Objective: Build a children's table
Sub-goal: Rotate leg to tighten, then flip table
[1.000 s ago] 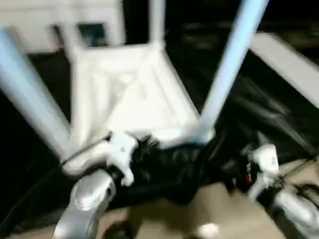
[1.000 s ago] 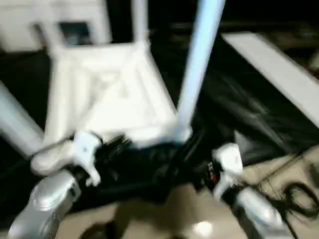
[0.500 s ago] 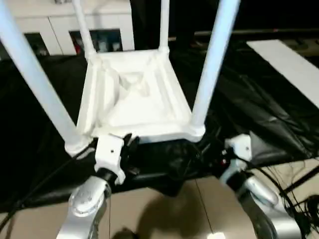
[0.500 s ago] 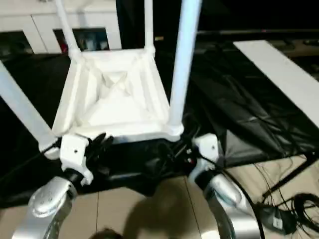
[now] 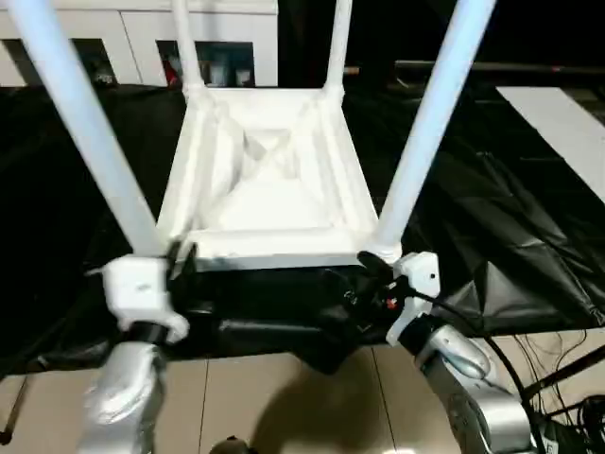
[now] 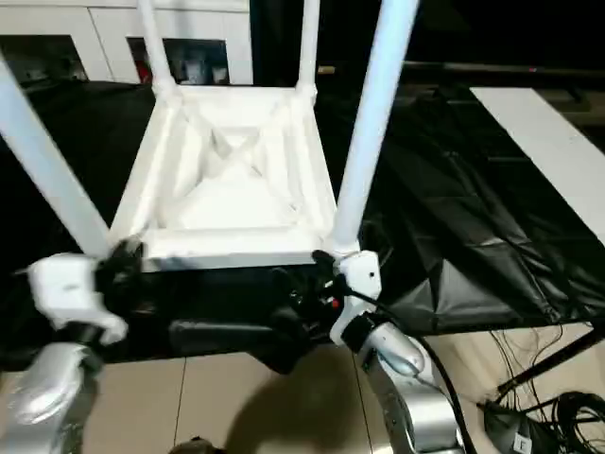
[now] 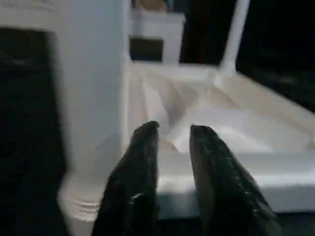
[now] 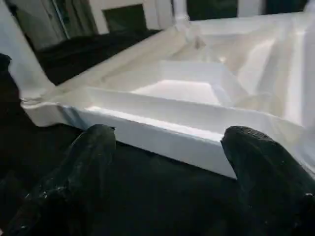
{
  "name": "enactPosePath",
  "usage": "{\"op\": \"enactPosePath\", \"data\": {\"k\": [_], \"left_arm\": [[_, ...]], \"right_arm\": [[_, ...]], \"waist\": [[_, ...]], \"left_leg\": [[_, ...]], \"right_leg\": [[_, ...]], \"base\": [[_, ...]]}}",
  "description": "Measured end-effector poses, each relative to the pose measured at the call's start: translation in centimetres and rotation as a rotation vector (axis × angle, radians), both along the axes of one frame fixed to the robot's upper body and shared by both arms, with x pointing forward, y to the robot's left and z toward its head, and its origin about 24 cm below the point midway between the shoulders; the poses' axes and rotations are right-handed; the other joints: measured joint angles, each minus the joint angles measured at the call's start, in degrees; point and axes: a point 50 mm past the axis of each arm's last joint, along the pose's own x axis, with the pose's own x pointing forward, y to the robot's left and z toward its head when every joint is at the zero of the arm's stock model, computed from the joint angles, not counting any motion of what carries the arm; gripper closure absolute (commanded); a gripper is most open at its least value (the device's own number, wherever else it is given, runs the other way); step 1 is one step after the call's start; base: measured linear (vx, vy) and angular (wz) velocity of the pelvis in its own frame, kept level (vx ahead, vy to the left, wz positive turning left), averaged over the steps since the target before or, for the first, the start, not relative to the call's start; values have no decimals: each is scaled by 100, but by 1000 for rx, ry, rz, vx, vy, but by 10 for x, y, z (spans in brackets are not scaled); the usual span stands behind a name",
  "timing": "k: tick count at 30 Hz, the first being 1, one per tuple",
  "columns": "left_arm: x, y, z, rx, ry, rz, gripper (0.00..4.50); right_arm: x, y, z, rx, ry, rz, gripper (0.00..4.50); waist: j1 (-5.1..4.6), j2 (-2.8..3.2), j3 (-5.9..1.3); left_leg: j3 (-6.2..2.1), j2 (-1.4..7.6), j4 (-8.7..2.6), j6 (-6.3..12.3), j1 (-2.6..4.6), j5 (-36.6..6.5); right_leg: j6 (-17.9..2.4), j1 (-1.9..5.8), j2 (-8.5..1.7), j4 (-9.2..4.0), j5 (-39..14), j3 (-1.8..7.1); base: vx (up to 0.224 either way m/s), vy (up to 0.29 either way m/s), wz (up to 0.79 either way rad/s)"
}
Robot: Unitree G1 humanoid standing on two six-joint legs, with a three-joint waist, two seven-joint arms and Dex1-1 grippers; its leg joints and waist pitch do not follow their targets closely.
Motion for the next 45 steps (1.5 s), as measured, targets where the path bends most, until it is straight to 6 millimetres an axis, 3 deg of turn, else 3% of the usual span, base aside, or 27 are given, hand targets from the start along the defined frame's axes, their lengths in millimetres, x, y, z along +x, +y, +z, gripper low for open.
{"op": "enactPosePath", "data": {"k": [4, 7, 12, 14, 17, 19, 23, 25, 29, 31, 45], "left_arm": [[0, 3, 3, 33, -17, -20, 273], [3, 5, 6, 53, -31, -29, 256], [23, 11, -1, 43, 32, 6, 223], [28, 15, -5, 32, 62, 34, 190], [45, 23, -5, 33, 98, 39, 187], [50, 24, -3, 30, 95, 39, 153], [58, 25, -10, 23, 138, 38, 146], [63, 25, -12, 17, 155, 35, 105], [71, 27, -13, 27, 174, 44, 80], [75, 26, -11, 19, 184, 49, 130], [78, 30, -15, -145, 235, 155, 201]], "right_arm": [[6, 3, 3, 4, -18, 21, 0], [9, 6, 4, 14, -21, 34, 0], [13, 11, 7, 27, -33, 70, 0], [12, 13, 5, 26, -25, 90, 0], [15, 15, 0, 15, 2, 114, 0], [14, 16, 0, 17, 5, 121, 0], [15, 20, 0, 25, 5, 140, 0], [15, 23, -1, 22, 11, 156, 0], [14, 25, -4, 2, 27, 197, 0], [14, 25, -4, -5, 31, 213, 0], [23, 35, -5, 28, 50, 188, 0]], "waist": [[31, -14, 5], [42, -19, 4], [38, -29, -2], [29, -36, -6], [39, -49, -8], [38, -50, -8], [37, -54, -10], [41, -54, -10], [71, -53, -9], [81, -53, -9], [72, -36, 0]], "left_leg": [[122, 9, -9, -4, 40, -3], [156, 10, -9, 20, 32, 12], [168, 12, -9, 32, 22, 21], [168, 14, -9, 31, 20, 21], [168, 21, -10, 29, 13, 33], [170, 21, -11, 36, 11, 38], [171, 20, -11, 56, 6, 51], [171, 20, -11, 56, 5, 50], [171, 21, -11, 56, 6, 50], [171, 21, -11, 56, 7, 50], [172, 22, -18, 55, 1, 51]], "right_leg": [[30, 37, -73, -3, 13, -4], [74, 40, -94, -18, 42, 0], [99, 34, -98, -34, 75, 4], [99, 33, -98, -34, 76, 3], [99, 21, -94, -28, 76, -1], [99, 21, -94, -34, 75, 0], [99, 20, -94, -40, 75, 0], [99, 20, -95, -41, 75, 0], [99, 21, -95, -41, 75, 0], [99, 21, -95, -41, 75, 0], [98, 10, -95, -39, 75, 0]], "base": [[0, 0, 0], [-16, 19, 3], [0, 0, 0], [0, 0, 0], [0, 0, 0], [0, 0, 0], [0, 0, 0], [0, 0, 0], [0, 0, 0], [0, 0, 0], [0, 0, 0]]}}
